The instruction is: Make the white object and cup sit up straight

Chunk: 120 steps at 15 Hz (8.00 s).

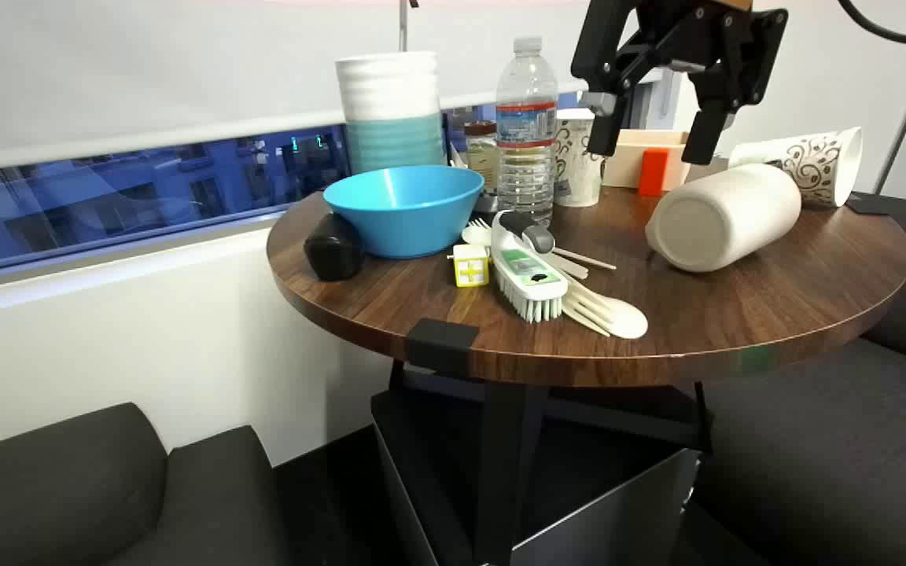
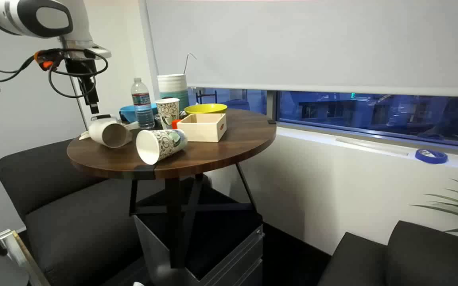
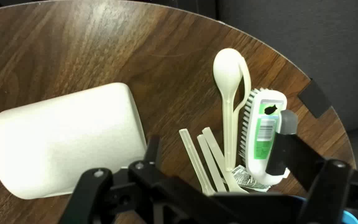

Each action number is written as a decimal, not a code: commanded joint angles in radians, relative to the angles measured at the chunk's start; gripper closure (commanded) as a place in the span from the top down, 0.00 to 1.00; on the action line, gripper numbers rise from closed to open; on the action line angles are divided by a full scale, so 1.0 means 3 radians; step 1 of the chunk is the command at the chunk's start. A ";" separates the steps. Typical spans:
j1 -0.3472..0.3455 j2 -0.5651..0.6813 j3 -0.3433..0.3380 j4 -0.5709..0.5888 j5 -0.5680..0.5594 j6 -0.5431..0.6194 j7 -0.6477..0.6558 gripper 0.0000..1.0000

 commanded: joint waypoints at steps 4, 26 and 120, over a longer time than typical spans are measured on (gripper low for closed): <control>0.0005 0.0001 -0.0006 0.0007 -0.0005 -0.0008 0.0002 1.00; -0.0241 -0.0490 -0.0924 -0.0606 0.0104 0.0392 -0.1251 1.00; -0.1443 -0.1160 -0.0790 -0.0963 -0.0422 0.0668 0.1126 1.00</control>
